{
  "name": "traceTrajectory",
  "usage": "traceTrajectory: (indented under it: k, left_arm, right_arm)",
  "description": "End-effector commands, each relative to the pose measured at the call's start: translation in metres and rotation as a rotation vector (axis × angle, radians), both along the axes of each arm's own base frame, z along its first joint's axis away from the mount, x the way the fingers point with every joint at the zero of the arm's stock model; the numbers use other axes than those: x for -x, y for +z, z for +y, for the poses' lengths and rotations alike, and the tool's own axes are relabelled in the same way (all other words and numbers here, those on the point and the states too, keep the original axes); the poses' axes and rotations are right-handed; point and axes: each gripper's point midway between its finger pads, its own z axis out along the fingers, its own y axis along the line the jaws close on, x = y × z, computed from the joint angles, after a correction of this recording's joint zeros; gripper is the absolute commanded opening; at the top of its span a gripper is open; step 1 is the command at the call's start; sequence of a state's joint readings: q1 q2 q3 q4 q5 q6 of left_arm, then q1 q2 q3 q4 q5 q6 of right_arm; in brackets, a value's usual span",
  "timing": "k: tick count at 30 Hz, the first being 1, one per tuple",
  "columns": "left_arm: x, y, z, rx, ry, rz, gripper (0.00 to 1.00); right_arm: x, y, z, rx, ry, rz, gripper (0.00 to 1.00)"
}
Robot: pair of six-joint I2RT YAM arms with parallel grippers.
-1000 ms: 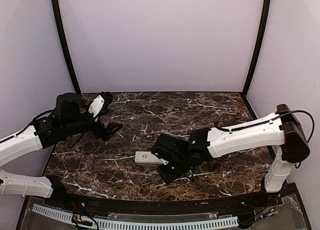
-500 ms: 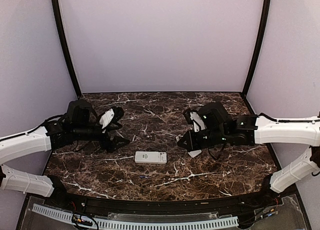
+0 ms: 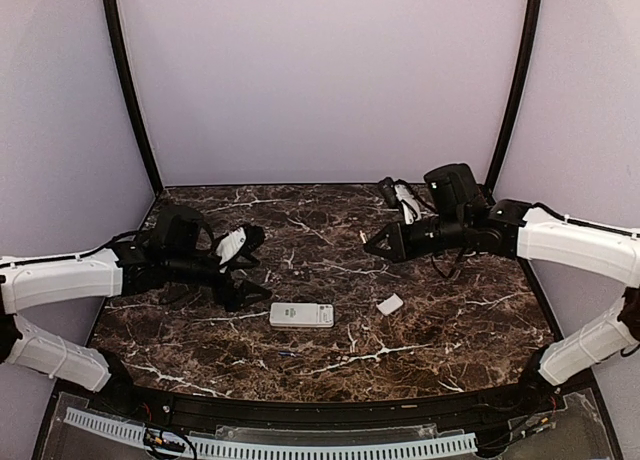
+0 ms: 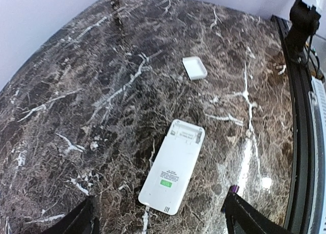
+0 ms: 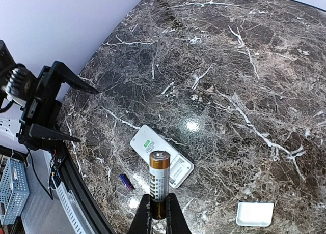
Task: Load the batteries into the remote control
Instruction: Move the remote control without batteries to the center of the board.
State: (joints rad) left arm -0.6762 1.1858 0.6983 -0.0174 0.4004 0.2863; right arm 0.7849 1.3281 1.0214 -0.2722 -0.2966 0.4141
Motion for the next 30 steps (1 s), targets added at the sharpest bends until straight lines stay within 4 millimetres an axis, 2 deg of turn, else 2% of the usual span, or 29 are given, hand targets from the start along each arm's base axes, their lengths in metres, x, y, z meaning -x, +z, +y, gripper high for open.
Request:
traceTrajectory:
  k: [1, 4, 7, 12, 15, 17, 21, 26, 30]
  left_arm:
    - [0.013, -0.035, -0.005, -0.151, -0.116, 0.015, 0.87]
    - [0.023, -0.058, -0.014, -0.228, -0.209, 0.047, 0.97]
    - [0.026, -0.076, -0.016, -0.293, -0.256, 0.059, 0.99]
    - [0.015, -0.090, -0.019, -0.351, -0.265, 0.018, 0.99]
    - [0.001, -0.099, -0.022, -0.383, -0.244, -0.026, 0.99]
    - [-0.010, -0.101, -0.022, -0.407, -0.212, -0.038, 0.99]
    - [-0.014, -0.097, -0.020, -0.394, -0.190, -0.050, 0.99]
    - [-0.016, -0.082, -0.018, -0.324, -0.183, -0.088, 0.99]
    - [-0.015, -0.088, -0.017, -0.349, -0.200, -0.042, 0.98]
  right_arm:
    - [-0.005, -0.002, 0.008, -0.023, 0.079, 0.026, 0.00]
    - [-0.011, -0.008, 0.011, -0.018, 0.080, 0.030, 0.00]
    - [-0.010, -0.019, 0.015, -0.031, 0.097, 0.048, 0.00]
    - [-0.001, -0.028, 0.020, -0.091, 0.132, 0.068, 0.00]
    - [0.016, -0.023, 0.029, -0.166, 0.239, 0.056, 0.00]
    - [0.032, -0.017, 0.033, -0.188, 0.308, -0.042, 0.00]
    - [0.067, 0.006, 0.038, -0.212, 0.445, -0.361, 0.00]
    - [0.077, 0.034, 0.036, -0.220, 0.544, -0.604, 0.00]
    - [0.083, 0.035, 0.038, -0.205, 0.609, -0.676, 0.00]
